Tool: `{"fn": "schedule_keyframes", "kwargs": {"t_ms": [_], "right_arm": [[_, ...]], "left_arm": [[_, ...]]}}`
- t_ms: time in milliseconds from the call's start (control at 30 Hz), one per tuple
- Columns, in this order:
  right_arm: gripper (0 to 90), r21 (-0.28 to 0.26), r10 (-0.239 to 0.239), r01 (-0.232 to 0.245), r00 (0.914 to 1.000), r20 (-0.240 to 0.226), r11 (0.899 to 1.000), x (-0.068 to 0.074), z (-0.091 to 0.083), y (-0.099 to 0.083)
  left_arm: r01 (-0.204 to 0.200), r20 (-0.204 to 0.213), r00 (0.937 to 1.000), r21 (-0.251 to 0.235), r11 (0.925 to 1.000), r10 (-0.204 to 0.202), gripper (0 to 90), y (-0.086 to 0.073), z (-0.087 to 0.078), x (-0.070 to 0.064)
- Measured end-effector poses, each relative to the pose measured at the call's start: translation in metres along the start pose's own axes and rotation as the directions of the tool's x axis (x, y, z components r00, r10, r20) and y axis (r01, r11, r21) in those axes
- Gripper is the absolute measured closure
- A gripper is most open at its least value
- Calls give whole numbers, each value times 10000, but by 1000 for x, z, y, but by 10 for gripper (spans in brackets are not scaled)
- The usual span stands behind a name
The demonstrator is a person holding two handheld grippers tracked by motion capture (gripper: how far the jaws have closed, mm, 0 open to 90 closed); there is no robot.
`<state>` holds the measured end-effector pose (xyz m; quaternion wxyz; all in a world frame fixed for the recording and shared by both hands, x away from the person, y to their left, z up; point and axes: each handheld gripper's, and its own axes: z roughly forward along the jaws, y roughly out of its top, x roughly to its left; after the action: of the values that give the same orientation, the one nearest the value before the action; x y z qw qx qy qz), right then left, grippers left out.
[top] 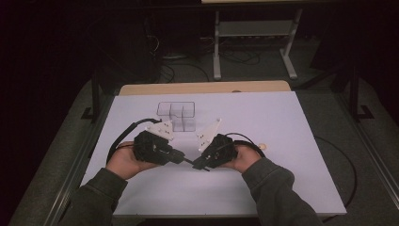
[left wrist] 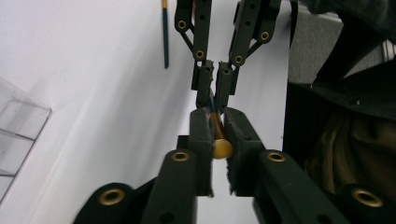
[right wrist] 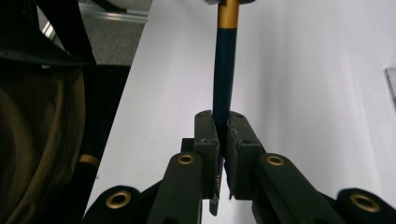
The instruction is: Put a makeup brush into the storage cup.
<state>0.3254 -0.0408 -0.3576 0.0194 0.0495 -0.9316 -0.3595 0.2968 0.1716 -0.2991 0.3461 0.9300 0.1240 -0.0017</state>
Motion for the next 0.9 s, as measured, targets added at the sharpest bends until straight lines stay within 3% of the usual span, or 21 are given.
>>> {"fn": "schedule_keyframes", "kwargs": {"t_ms": [133,267,900], "right_arm": [[835,-407,133,-128,9998,124,9991,-1,-2,-3],[835,-768,257,-240,9994,211,9968,-1,-2,-5],[835,-1693,617,-526,9969,488,9842,-2,-4,-3]], "left_arm": [[189,58,9998,-401,9990,-187,680,-5,-3,3],[388,-44,9992,-464,9982,-390,656,-10,-2,4],[507,-4,9987,-1081,9929,-510,743,-8,5,5]]}}
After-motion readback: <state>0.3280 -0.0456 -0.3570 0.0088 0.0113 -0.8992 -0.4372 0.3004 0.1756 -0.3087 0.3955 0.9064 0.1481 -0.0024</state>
